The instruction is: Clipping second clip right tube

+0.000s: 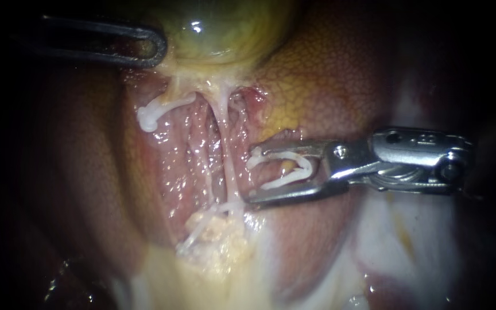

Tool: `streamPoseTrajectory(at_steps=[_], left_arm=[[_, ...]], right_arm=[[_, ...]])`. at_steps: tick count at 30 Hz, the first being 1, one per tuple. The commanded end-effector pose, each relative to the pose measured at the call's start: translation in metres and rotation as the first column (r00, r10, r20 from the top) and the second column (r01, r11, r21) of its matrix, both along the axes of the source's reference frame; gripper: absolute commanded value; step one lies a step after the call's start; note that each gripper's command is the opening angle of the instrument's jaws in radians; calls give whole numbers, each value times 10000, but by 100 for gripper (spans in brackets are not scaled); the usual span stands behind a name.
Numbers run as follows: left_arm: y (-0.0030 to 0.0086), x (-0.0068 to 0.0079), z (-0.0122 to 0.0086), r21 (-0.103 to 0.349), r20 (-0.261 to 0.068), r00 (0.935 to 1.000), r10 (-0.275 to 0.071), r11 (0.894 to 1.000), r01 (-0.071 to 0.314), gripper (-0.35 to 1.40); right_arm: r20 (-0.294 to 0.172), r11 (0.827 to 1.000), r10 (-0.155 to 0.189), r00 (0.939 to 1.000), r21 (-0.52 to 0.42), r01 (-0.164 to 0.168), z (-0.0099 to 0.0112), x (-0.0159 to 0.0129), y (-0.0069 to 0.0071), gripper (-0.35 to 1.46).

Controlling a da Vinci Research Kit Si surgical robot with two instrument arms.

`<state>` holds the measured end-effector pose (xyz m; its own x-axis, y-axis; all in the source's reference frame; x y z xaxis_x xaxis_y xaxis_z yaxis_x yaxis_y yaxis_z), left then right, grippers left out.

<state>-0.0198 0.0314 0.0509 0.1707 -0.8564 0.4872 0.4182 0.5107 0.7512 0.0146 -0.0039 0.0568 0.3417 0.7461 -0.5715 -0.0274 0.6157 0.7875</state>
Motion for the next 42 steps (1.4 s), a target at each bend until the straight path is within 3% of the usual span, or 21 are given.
streamPoseTrajectory(at_steps=[1, 4, 7, 10, 15, 20, 26, 34, 38, 42], left_arm=[[0, 0, 0, 3, -6, 10000, -3, 10000, 3, -35], [0, 0, 0, 3, -6, 10000, -3, 10000, 3, -35], [0, 0, 0, 2, -7, 10000, -5, 10000, 5, -35], [0, -1, 0, 1, -8, 10000, -7, 10000, 7, -35], [0, -1, 1, 1, -9, 10000, -8, 10000, 8, -35], [0, -1, 1, -1, -10, 10000, -9, 10000, 9, -35], [0, -2, 1, -4, -12, 10000, -12, 10000, 12, -35], [0, -2, 1, -4, -12, 10000, -11, 10000, 11, -35], [0, -2, 1, -4, -11, 10000, -11, 10000, 11, -35], [0, -2, 1, -4, -12, 10000, -12, 10000, 12, -35]], right_arm=[[-42, 9999, 32, 10000, 117, -32, 2, 2, 0, 44], [-183, 9990, 47, 9998, 452, -39, 9, 7, 0, 44], [-634, 9963, 25, 9980, 858, 29, 13, 13, 1, 44], [-1223, 9931, 25, 9925, 1168, 119, 16, 20, 2, 44], [-2180, 9901, 83, 9759, 1386, 225, 18, 31, 4, 43], [-2901, 9880, -81, 9570, 1456, 525, 15, 34, 1, 40], [-3511, 9855, -332, 9358, 1446, 892, 7, 37, -5, 34], [-4181, 9887, -580, 9065, 1015, 1101, -3, 46, -7, 28], [-4370, 9893, -484, 8981, 1027, 1033, -7, 48, -6, 23], [-4405, 9899, -458, 8966, 1005, 999, -9, 48, -2, 10]])
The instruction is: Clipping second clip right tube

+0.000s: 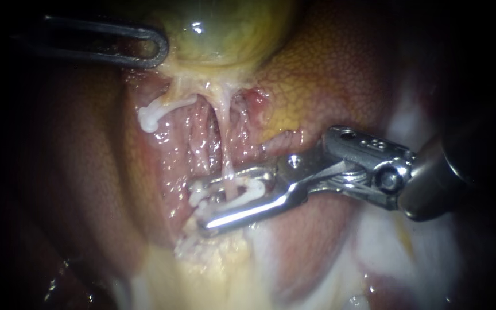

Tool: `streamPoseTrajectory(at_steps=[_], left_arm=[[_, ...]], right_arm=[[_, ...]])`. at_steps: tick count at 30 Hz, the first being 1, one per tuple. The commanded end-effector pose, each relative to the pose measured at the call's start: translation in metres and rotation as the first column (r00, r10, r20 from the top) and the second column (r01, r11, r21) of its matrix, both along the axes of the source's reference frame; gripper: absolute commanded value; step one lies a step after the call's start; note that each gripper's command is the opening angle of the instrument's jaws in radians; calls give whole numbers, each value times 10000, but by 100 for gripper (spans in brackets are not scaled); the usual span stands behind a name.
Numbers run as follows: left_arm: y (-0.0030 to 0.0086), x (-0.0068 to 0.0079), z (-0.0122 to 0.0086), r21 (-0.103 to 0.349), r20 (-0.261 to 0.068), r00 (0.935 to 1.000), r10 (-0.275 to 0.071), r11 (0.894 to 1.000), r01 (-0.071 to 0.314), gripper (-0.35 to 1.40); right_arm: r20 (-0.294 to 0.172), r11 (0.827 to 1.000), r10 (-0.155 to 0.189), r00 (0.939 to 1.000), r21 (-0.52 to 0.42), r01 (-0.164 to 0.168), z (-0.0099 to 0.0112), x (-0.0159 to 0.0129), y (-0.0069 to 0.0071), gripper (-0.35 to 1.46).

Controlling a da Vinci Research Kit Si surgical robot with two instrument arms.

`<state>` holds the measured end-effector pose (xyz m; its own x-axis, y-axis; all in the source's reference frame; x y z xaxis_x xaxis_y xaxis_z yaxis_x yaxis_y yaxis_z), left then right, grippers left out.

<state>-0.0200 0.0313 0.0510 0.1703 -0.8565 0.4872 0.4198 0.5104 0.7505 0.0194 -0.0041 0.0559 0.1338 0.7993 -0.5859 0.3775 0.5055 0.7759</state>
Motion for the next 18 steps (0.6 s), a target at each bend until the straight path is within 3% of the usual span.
streamPoseTrajectory(at_steps=[1, 9, 18], left_arm=[[0, 0, 0, 0, 2, 10000, 1, 10000, -1, -35], [0, 0, 0, 0, 2, 10000, 1, 10000, -1, -35], [0, 0, 0, 0, 3, 10000, 1, 10000, -1, -35]], right_arm=[[-8, 10000, -22, 10000, 12, 22, 0, 0, 1, 6], [80, 9997, -54, 10000, 233, 52, 1, 0, 3, -34], [190, 9987, -98, 9998, 492, 89, 3, 1, 2, -35]])
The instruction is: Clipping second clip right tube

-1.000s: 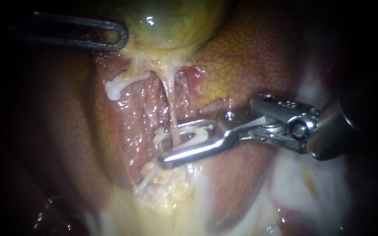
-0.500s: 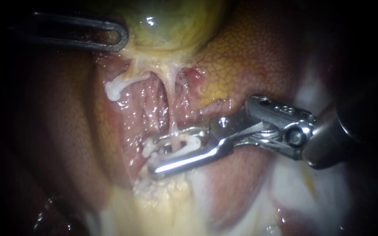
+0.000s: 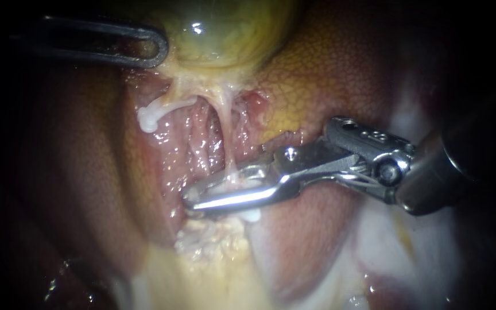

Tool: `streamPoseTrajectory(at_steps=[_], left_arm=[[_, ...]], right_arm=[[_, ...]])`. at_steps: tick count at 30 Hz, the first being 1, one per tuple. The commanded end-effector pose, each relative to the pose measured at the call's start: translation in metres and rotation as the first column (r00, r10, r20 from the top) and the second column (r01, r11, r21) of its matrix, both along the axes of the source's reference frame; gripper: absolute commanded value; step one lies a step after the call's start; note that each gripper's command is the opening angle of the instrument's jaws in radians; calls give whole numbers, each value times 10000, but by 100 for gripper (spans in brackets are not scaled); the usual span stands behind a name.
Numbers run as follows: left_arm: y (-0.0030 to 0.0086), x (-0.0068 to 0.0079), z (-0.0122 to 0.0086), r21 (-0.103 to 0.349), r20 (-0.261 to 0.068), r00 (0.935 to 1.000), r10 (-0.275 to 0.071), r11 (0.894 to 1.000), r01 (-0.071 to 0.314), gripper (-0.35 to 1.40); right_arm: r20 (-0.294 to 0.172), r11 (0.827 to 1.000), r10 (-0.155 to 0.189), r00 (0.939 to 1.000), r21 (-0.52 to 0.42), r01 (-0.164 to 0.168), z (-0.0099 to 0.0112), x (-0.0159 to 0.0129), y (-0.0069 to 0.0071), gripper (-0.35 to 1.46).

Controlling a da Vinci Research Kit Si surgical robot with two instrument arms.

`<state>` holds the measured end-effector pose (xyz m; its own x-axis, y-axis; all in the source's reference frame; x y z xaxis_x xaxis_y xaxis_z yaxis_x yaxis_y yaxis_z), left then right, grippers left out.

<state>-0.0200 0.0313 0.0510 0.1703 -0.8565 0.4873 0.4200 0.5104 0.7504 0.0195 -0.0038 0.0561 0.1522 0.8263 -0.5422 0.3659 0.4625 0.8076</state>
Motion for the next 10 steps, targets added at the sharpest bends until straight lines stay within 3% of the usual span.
streamPoseTrajectory(at_steps=[1, 10], left_arm=[[0, 0, 0, 1, 4, 10000, 2, 10000, -2, -35], [0, 0, 0, 3, 4, 10000, 1, 10000, -1, -35]], right_arm=[[-7, 10000, -6, 10000, -11, 6, 1, 0, -1, -35], [-22, 10000, 14, 10000, -28, -14, 6, 0, -2, -35]])
